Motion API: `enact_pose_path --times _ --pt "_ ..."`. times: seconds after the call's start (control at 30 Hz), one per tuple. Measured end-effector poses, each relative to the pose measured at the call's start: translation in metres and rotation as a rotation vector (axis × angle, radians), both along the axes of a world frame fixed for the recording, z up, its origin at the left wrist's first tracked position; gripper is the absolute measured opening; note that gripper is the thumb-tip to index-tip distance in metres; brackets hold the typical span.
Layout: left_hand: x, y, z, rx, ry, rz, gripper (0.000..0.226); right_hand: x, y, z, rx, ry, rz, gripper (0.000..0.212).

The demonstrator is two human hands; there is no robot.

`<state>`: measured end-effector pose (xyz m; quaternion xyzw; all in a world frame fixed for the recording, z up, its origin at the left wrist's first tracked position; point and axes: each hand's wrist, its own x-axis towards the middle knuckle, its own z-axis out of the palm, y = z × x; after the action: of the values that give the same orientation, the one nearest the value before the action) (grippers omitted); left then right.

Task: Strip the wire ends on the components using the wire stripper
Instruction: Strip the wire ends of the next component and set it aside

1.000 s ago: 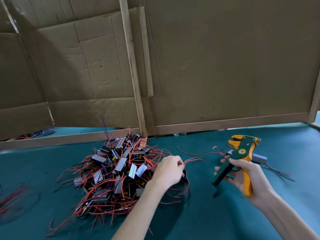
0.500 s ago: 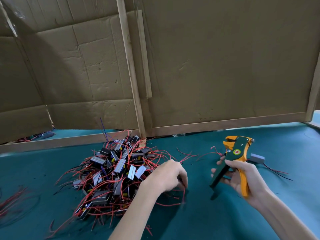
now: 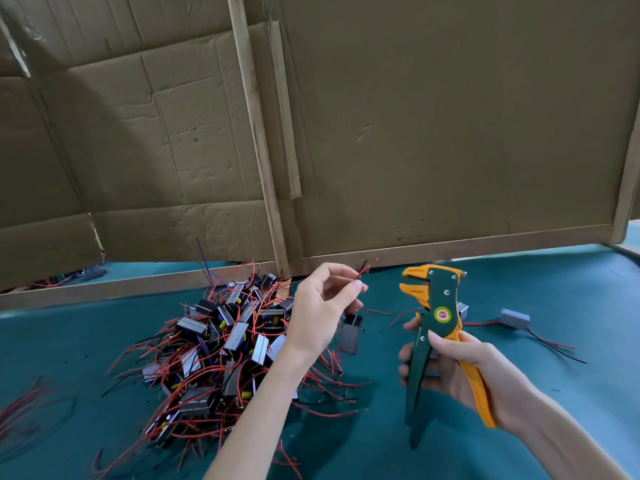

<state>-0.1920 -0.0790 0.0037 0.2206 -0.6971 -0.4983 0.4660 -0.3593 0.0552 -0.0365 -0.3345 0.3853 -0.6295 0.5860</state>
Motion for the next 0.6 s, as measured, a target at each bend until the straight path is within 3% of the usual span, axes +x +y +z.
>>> enact_pose_path --times 0.17,0.6 --pt "0.003 -0.001 0.003 0.012 -0.053 0.02 0.009 0.011 0.002 0.001 -0.017 -0.006 0.107 0.038" --pt "0.015 -0.005 0.015 -0.112 -0.171 -0.015 0.01 0.02 0.001 -0.002 -0.016 0.021 0.105 0.038"
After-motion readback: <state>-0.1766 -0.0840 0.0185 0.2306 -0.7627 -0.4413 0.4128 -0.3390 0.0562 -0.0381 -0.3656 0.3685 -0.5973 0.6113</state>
